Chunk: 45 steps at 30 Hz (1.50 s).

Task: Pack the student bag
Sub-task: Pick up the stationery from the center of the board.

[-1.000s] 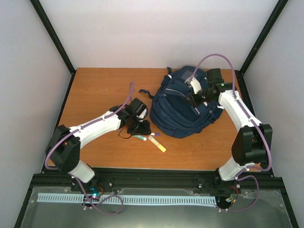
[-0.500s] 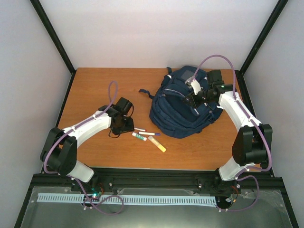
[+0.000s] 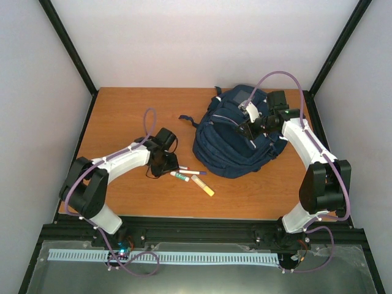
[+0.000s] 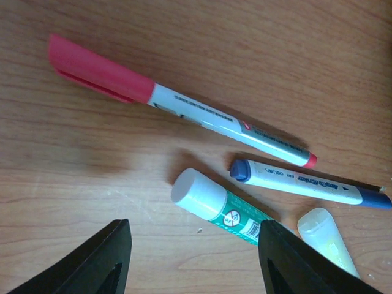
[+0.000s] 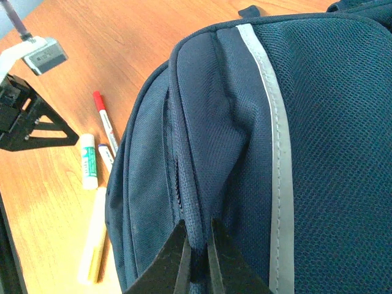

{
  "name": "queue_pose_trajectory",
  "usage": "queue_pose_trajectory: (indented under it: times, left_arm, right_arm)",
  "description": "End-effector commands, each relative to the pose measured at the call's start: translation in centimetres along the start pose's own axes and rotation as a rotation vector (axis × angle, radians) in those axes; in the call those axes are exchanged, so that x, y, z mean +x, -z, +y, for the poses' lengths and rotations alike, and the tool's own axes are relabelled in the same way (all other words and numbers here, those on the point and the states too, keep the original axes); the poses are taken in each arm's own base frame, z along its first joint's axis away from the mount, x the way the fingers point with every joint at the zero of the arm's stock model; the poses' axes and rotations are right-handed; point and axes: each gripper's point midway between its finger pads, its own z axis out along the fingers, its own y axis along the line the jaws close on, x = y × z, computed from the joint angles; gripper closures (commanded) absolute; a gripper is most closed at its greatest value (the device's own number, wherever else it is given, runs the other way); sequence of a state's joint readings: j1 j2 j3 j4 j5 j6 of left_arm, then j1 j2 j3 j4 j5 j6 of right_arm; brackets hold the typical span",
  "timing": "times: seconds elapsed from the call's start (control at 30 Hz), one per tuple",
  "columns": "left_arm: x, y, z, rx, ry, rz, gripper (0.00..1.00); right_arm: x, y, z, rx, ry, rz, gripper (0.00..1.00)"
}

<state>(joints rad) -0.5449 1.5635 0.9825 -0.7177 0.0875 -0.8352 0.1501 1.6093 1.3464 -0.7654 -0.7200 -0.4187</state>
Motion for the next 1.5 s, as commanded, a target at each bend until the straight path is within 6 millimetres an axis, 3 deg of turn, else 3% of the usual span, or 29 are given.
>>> queue_pose_trajectory:
  times: [0.0,0.33,0.77,0.9,1.17,1.47]
  left_arm:
    - [0.5,-0.6,-2.3,0.045,-0.021,0.023,0.41]
    - [1.8,-2.7,-3.0,-0.038,-0.103,0.105,0.42]
    - [3.5,-2.1,0.8,-0.167,-0.171,0.146,0.45]
    - [3.4,-1.5,1.5,-0.199,-0.208,0.135,0.45]
    - [2.5,-2.4,0.6,-0.207,-0.312,0.157,0.49]
    - [1.5,-1.8,1.3,-0.275,-0.34,0.125,0.52]
  right_arm:
    - [-2.1,1.0,1.9,-0.08,0.056,-0.091,0.97]
    - [-2.1,1.0,2.0,-0.082,0.056,-0.088,0.97]
    - [-1.9,0.9,2.0,-0.087,0.056,-0.084,0.97]
    - [-1.9,0.9,2.0,-0.087,0.055,-0.083,0.97]
    - [-1.9,1.1,2.1,-0.083,0.059,-0.085,0.97]
    - [-1.9,1.1,2.1,-0.077,0.06,-0.085,0.97]
